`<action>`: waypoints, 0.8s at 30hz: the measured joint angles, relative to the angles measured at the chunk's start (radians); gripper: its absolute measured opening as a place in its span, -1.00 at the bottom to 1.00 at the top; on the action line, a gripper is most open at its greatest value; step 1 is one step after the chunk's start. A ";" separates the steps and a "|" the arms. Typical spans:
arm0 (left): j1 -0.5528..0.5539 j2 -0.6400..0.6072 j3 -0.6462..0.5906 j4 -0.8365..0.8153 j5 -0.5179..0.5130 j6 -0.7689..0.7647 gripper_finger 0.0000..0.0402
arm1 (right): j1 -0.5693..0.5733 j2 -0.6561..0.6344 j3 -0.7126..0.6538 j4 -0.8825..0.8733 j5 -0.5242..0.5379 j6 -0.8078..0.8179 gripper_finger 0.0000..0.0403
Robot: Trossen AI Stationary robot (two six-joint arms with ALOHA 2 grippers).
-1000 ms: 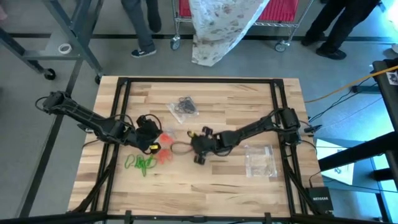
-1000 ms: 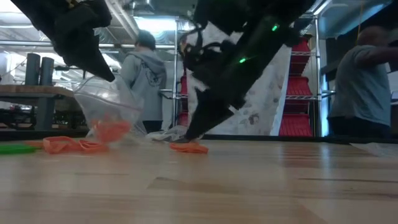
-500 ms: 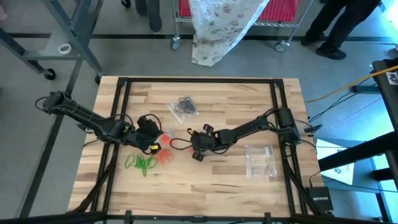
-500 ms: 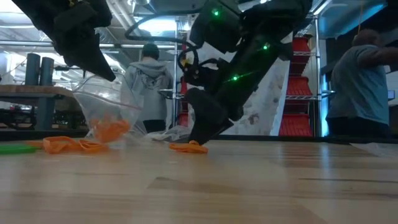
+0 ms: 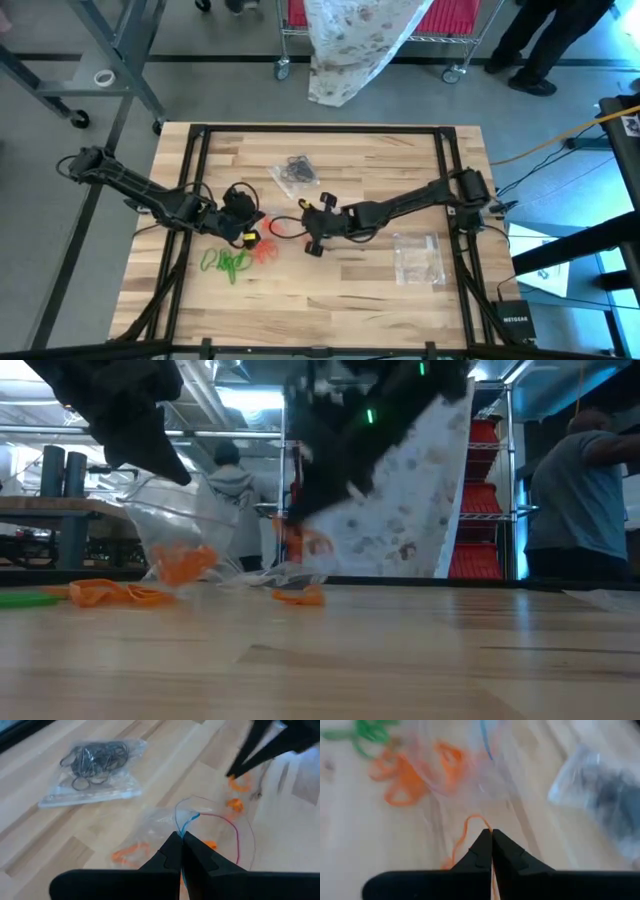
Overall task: Sort rubber bands
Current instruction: Put the orange rubber band into the transparent zip bag
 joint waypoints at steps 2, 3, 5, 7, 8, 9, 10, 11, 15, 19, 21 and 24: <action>0.000 0.000 0.000 0.000 0.009 -0.029 -1.00 | 0.012 -0.014 0.035 -0.004 0.008 -0.031 -0.99; 0.000 0.000 0.000 0.001 0.011 -0.043 -1.00 | 0.018 -0.019 0.054 0.002 0.008 -0.050 -0.99; 0.000 0.000 0.000 0.002 0.012 -0.063 -1.00 | 0.029 -0.022 0.096 0.036 0.009 -0.082 -0.99; 0.000 0.000 0.000 0.006 0.014 -0.084 -1.00 | 0.032 -0.024 0.136 0.077 0.006 -0.114 -0.99; 0.000 0.000 0.000 0.014 0.015 -0.090 -1.00 | 0.035 -0.025 0.147 0.097 0.003 -0.126 -0.99; 0.000 0.000 0.000 0.027 0.019 -0.094 -1.00 | 0.035 -0.025 0.155 0.128 0.003 -0.136 -0.99; 0.000 0.000 0.000 0.040 0.024 -0.097 -1.00 | 0.034 -0.025 0.156 0.161 0.007 -0.152 -0.99; 0.000 0.000 0.000 0.050 0.029 -0.101 -1.00 | 0.034 -0.025 0.157 0.189 0.015 -0.166 -1.00; 0.000 0.000 0.000 0.104 0.036 -0.099 -1.00 | 0.025 -0.024 0.157 0.294 0.025 -0.215 -1.00; 0.000 0.000 0.000 0.141 0.039 -0.101 -1.00 | 0.020 0.000 0.157 0.341 0.018 -0.238 -1.00; 0.000 0.000 0.000 0.155 0.041 -0.101 -1.00 | 0.018 0.017 0.157 0.355 0.017 -0.246 -1.00; 0.000 0.000 0.000 0.156 0.042 -0.106 -1.00 | 0.018 0.045 0.157 0.357 0.015 -0.252 -1.00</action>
